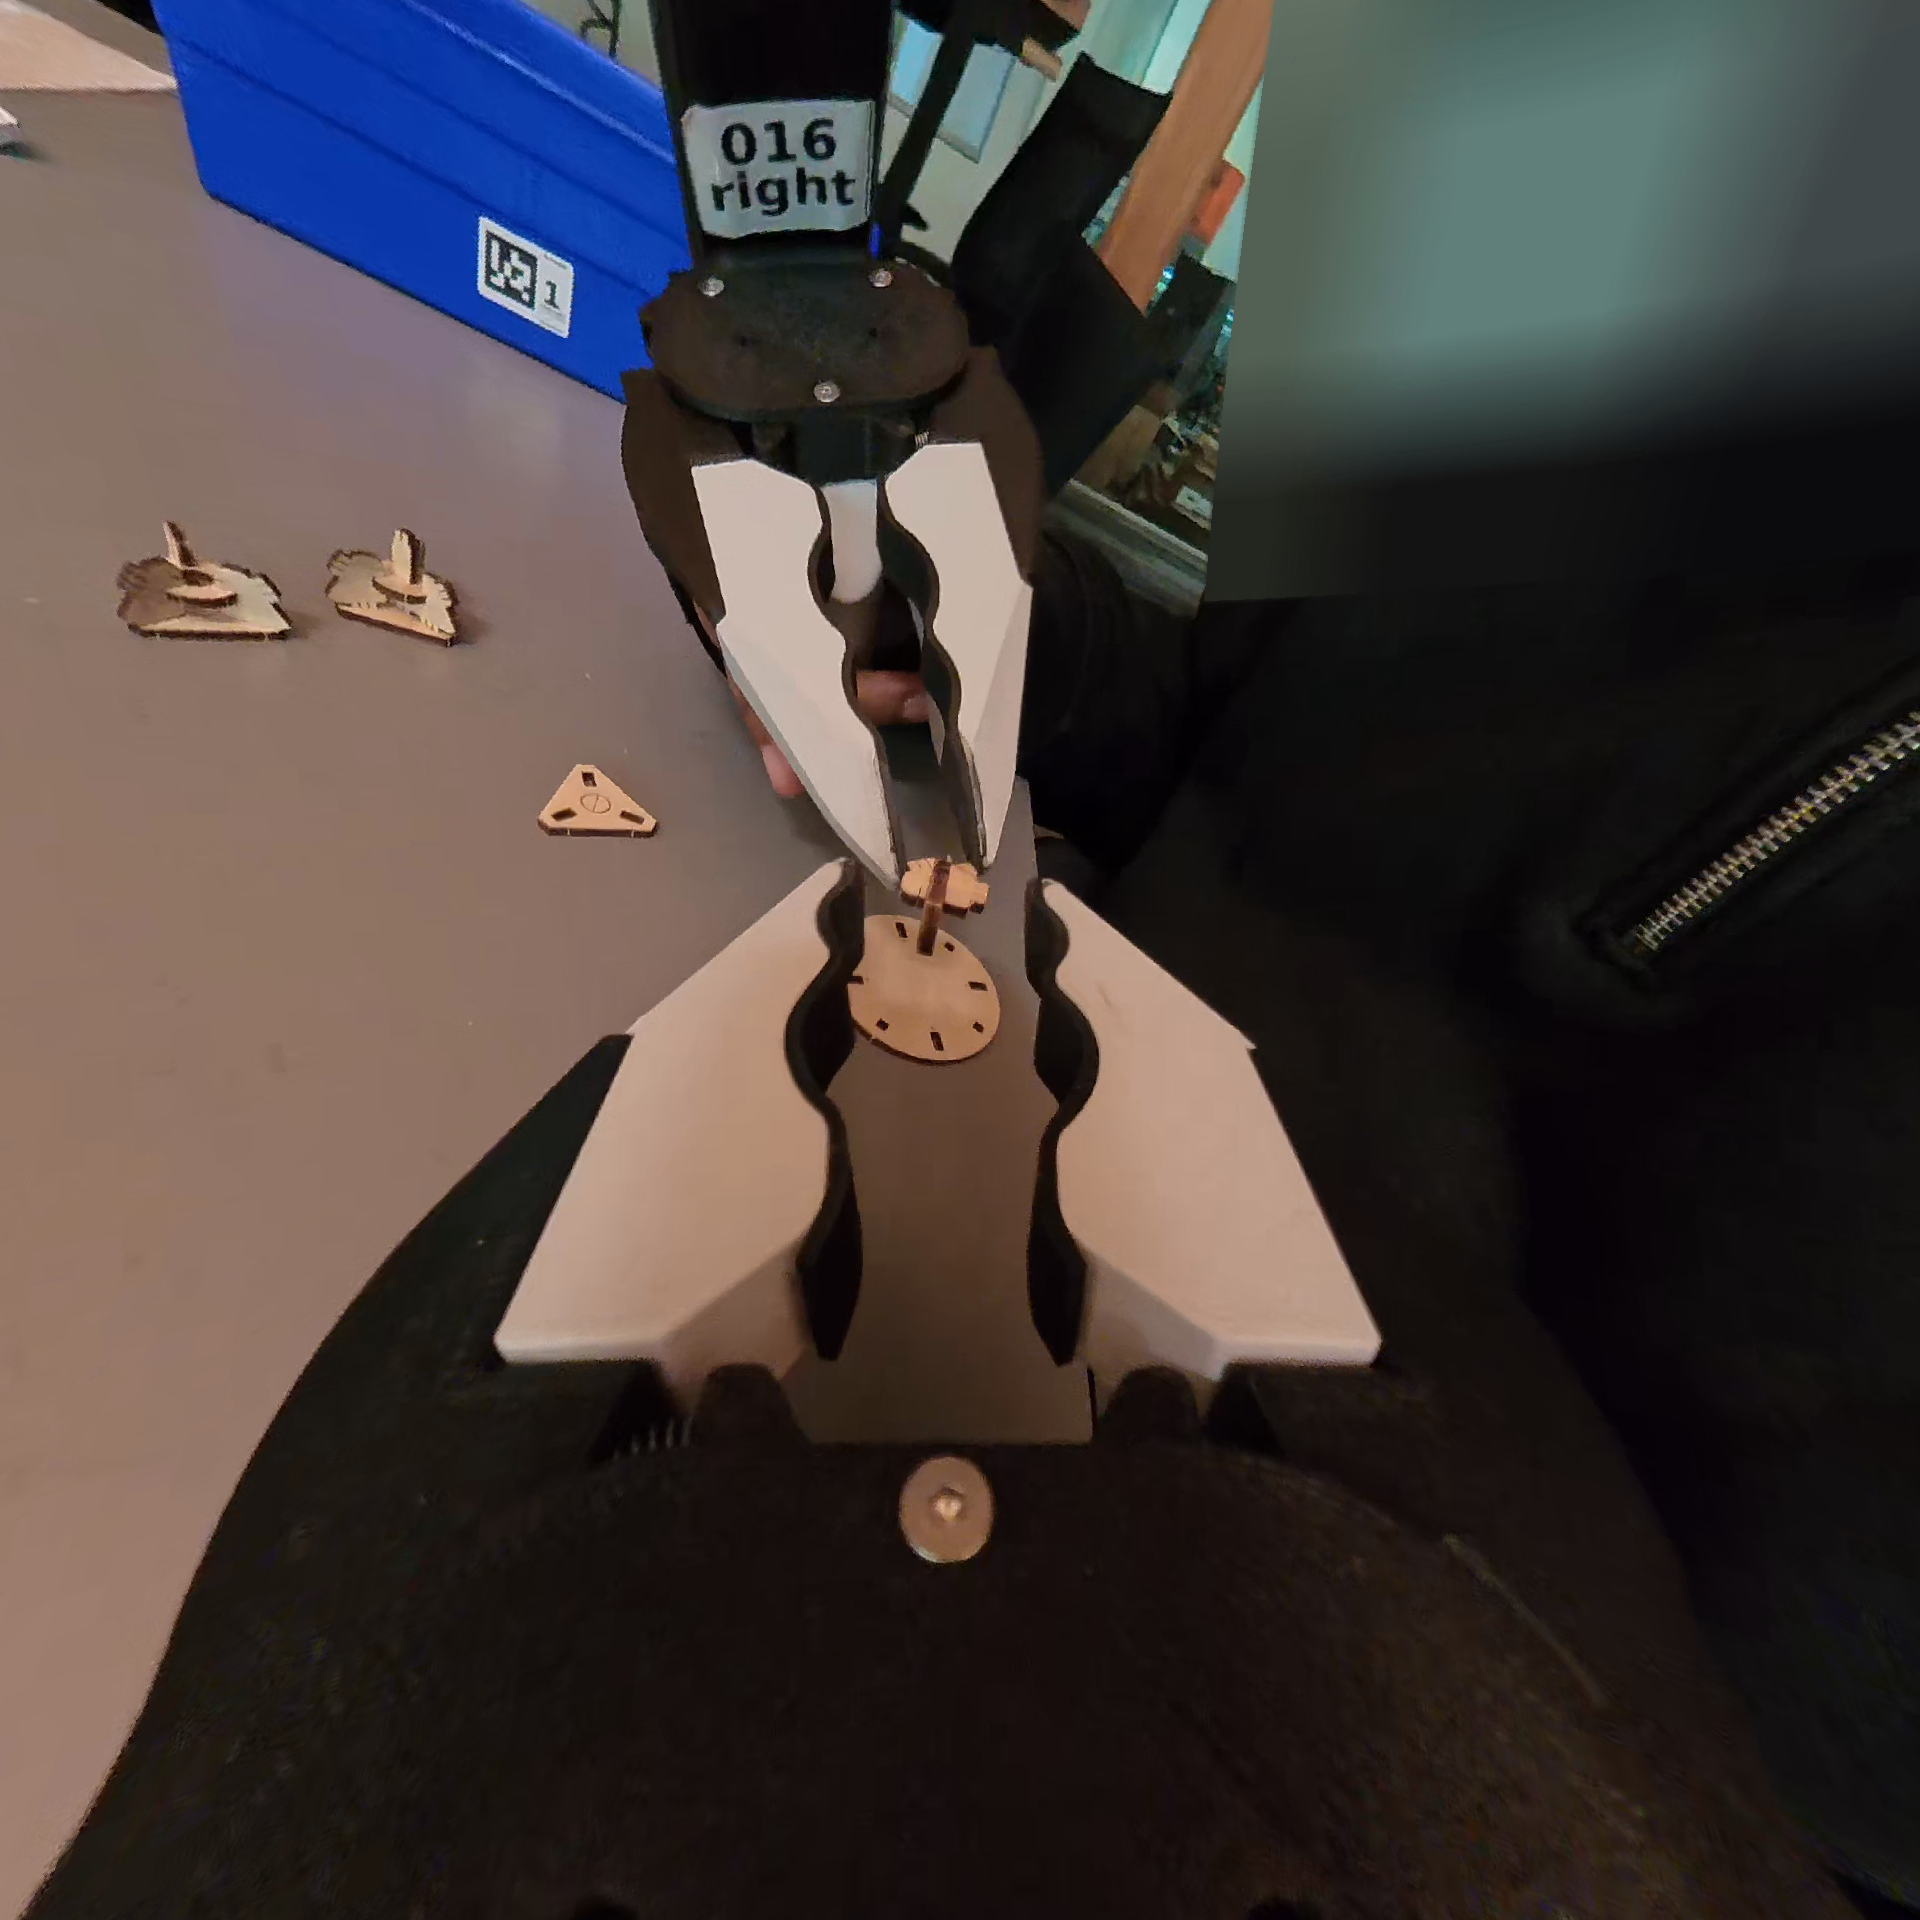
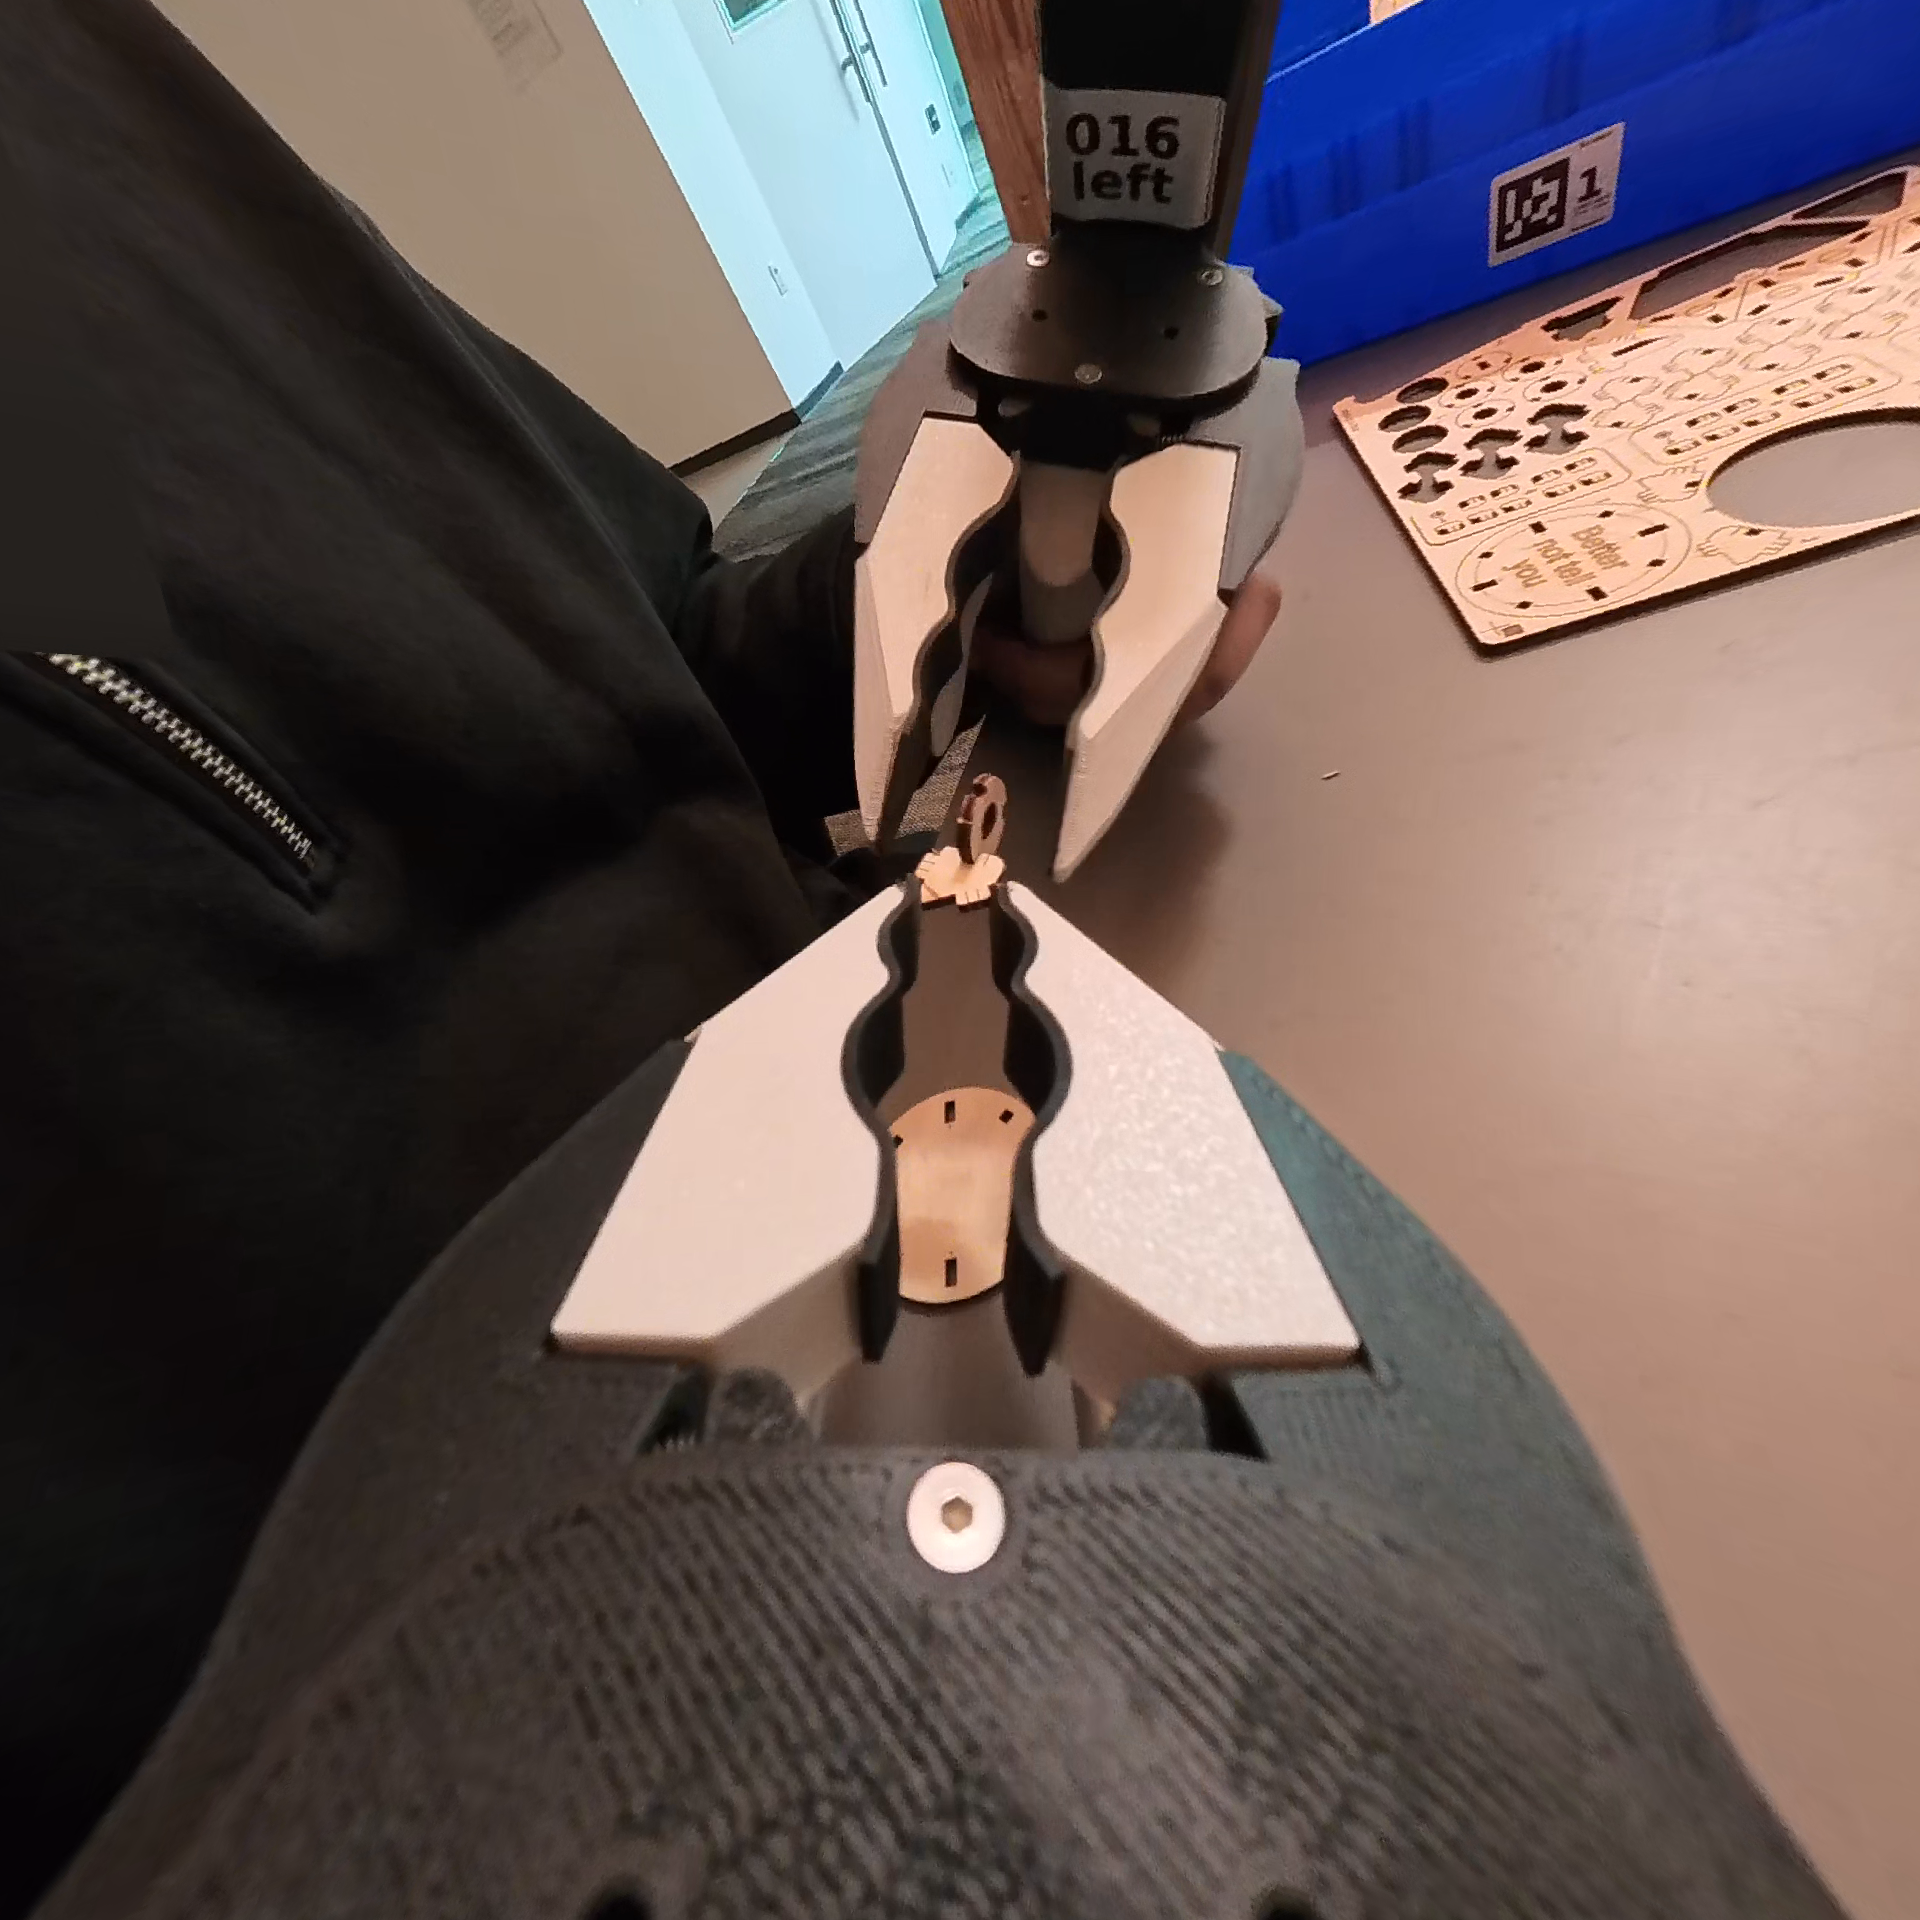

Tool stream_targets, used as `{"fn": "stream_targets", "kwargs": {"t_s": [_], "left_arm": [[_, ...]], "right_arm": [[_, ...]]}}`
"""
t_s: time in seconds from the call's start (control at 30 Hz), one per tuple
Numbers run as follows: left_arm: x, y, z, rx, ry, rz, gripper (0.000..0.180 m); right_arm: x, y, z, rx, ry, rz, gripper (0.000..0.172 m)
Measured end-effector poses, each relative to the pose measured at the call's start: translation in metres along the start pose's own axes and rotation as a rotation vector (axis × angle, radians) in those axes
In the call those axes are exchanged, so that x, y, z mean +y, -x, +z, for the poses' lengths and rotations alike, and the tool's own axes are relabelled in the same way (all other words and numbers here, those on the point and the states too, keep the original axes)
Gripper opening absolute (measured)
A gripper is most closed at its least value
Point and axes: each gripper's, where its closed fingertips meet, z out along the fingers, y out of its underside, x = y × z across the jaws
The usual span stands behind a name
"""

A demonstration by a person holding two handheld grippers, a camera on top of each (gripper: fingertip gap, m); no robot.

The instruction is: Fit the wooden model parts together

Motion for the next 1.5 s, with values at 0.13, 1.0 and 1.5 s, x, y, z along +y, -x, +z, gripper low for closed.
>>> {"fn": "stream_targets", "kwargs": {"t_s": [0.13, 1.0, 1.5], "left_arm": [[0.001, 0.001, 0.001, -0.007, 0.009, 0.003, 0.025], [-0.018, 0.008, -0.013, 0.112, -0.174, -0.224, 0.015], [-0.019, 0.004, -0.013, 0.172, -0.189, -0.267, 0.015]], "right_arm": [[-0.002, 0.0, 0.0, 0.004, -0.01, 0.001, 0.012], [-0.028, -0.01, -0.009, 0.611, 0.004, -1.002, 0.007], [-0.025, -0.002, -0.004, 0.655, -0.041, -1.194, 0.004]]}}
